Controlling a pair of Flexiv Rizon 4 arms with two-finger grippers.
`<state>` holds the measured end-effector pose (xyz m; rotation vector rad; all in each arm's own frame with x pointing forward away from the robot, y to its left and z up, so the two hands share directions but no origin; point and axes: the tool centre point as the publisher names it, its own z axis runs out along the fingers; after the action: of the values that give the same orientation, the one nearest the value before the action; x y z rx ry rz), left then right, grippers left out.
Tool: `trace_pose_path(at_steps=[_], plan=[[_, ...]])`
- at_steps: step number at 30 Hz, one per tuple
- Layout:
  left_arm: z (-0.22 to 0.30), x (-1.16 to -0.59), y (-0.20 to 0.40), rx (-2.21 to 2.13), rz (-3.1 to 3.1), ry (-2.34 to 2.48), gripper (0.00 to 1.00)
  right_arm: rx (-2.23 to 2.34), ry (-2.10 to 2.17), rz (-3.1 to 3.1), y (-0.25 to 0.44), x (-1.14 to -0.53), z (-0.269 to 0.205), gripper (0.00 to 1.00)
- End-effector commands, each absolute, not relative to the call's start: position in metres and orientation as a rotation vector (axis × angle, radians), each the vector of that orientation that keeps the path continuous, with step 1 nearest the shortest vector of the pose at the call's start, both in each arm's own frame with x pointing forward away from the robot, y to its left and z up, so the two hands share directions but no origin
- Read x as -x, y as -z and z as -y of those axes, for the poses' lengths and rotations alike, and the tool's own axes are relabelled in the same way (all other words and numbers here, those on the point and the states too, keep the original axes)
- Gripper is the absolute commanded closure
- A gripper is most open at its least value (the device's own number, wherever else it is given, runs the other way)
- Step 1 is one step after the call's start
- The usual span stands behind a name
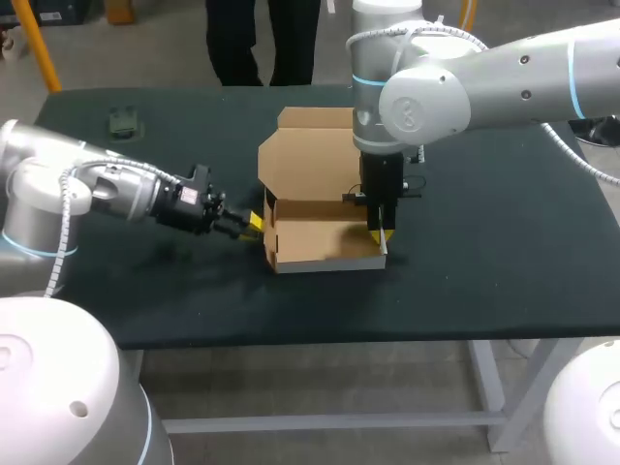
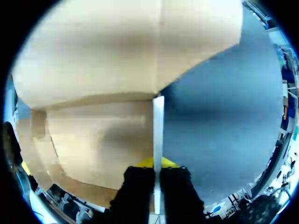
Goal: Assemble the packaging by folding the flat box into shape, placing the metal phone stand inside, and closing the box properly
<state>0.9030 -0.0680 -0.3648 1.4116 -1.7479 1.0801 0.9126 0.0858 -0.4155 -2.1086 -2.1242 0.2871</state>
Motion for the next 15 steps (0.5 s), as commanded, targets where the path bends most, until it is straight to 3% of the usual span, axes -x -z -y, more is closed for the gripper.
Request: trace_pose_path(at_steps=[1,15], plan=[[0.072,-0.901,0.363,-1.412,1.749,-1.085,0.51,2.107,-0.291,2.124,0.417,-0.913,-0.087,1.0],[0.086,-0.904,0.364,-1.431,1.723,-1.063,0.55,2.107,-0.291,2.124,0.417,-0.913,-0.087,1.0]])
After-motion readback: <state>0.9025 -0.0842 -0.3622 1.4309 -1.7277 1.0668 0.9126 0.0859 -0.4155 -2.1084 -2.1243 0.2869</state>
